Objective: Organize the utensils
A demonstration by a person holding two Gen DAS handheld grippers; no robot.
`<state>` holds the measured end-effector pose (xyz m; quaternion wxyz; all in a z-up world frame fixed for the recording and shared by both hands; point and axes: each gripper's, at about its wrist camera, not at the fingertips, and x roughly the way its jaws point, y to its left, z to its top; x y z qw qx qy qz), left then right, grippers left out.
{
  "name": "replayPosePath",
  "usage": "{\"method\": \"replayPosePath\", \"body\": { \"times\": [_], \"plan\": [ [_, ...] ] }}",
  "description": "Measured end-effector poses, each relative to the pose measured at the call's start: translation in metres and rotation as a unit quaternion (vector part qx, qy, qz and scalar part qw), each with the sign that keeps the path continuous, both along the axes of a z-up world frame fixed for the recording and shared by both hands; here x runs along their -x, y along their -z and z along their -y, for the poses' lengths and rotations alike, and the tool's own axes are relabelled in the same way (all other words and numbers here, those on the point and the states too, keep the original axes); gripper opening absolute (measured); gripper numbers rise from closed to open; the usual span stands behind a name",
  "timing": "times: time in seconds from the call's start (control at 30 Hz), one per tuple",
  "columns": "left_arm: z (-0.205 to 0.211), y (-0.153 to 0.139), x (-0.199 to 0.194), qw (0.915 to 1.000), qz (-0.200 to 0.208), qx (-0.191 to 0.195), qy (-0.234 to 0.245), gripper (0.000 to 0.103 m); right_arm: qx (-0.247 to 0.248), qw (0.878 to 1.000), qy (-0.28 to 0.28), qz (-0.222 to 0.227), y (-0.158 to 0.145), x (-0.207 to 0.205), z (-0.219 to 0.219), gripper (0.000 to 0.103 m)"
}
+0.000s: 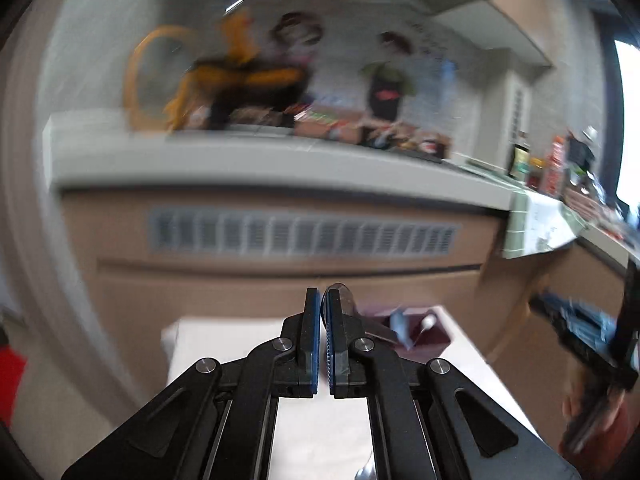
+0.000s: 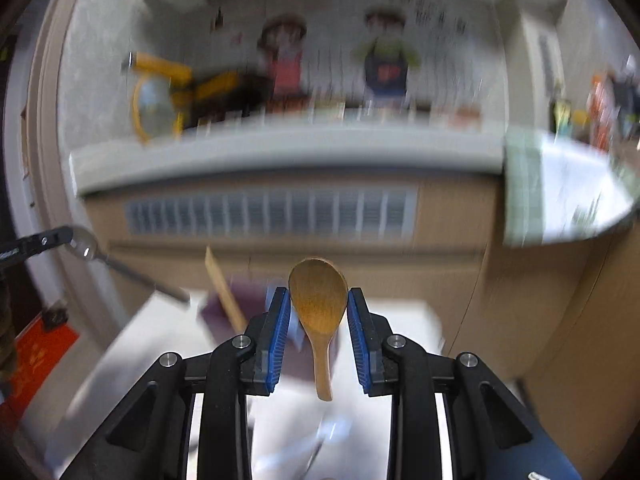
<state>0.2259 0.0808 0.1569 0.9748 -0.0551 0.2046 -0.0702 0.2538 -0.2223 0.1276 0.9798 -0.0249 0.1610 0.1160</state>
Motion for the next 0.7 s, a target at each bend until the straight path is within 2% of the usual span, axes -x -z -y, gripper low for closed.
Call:
{"method": "replayPosePath", "body": {
  "times": [0.1, 0.17, 0.23, 0.37, 0.57, 0.7],
  "plan": [
    [0.028, -0.040, -0.019, 0.9978, 0.009, -0.064, 0.016, 0.002, -0.007, 0.999, -0.011, 0.037, -0.041, -0.016, -0.004, 0.026],
    [0.040, -0.051, -0.031, 0.9953, 0.009, -0.095, 0.010, 0.002, -0.017, 0.999, -0.015, 0.045, -0.054, -0.031, -0.008, 0.026],
    [0.047, -0.053, -0.043, 0.9942, 0.002, -0.107, 0.009, 0.002, -0.023, 0.999, -0.019, 0.042, -0.057, -0.044, -0.012, 0.026],
    [0.053, -0.035, -0.067, 0.9951, -0.014, -0.096, 0.014, 0.002, -0.029, 0.999, -0.026, 0.021, -0.038, -0.067, -0.022, 0.026],
    [0.061, 0.005, -0.101, 0.9940, -0.045, -0.098, 0.016, 0.002, -0.022, 0.999, -0.019, -0.021, 0.015, -0.099, -0.029, 0.026],
    [0.061, 0.027, -0.124, 0.9942, -0.072, -0.074, 0.029, 0.003, -0.018, 0.998, -0.027, -0.058, 0.042, -0.119, -0.034, 0.026]
  ]
}}
